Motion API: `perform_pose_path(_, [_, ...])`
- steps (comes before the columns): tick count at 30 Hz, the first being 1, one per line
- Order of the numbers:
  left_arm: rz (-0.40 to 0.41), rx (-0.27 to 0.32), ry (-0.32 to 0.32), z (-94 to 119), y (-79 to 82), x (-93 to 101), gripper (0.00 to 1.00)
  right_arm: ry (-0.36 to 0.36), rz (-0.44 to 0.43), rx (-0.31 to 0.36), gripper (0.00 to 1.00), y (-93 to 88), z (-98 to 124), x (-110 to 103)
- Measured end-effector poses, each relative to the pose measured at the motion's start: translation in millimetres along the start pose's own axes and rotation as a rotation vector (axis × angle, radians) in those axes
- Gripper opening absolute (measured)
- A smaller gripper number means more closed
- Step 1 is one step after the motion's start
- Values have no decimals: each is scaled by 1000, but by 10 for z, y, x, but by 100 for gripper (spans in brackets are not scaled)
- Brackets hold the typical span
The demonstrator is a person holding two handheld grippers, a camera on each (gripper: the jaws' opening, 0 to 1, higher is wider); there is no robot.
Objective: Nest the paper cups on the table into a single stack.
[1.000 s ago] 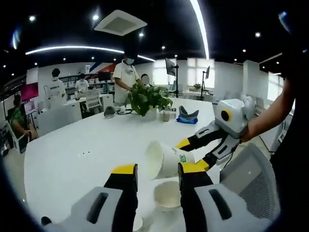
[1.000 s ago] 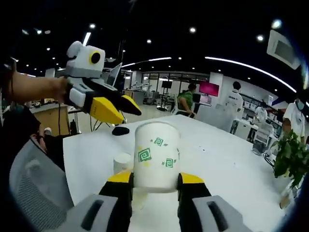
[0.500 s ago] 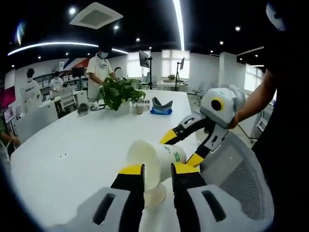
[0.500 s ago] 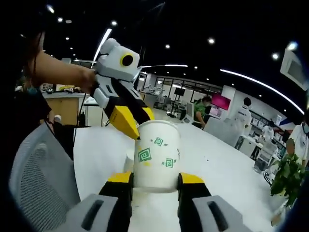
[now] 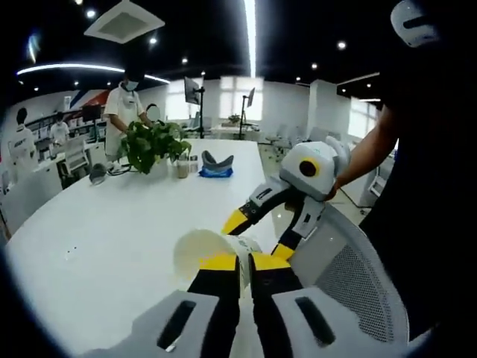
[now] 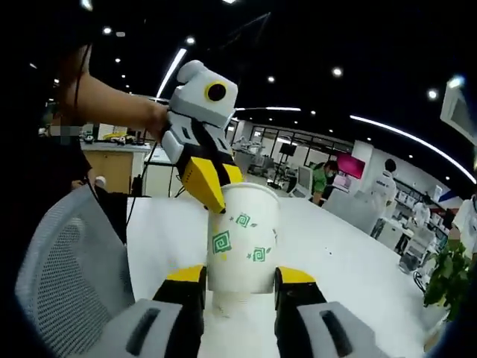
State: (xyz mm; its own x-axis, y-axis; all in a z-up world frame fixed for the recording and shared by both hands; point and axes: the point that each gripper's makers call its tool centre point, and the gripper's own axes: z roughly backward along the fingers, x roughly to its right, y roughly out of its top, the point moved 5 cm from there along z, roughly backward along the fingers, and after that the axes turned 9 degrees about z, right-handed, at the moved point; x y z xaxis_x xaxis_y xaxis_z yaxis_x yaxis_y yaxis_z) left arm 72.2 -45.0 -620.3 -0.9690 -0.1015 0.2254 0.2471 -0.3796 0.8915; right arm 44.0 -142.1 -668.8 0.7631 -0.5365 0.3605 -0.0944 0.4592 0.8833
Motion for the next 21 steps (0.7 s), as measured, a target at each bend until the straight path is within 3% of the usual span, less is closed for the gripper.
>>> perform_pose_path(1, [-34,-10,17,4,-4,-18,0,-8,9,-3,40,6,3,10])
perform_pose_path(5, [-38,-35,28,24,-21,-38,0,-17,4,-26,43,-36,24,5])
perform_pose_path(21, [-129,-199,77,19,-119,-231,0,-61,-156,-132,68,-354,163,25])
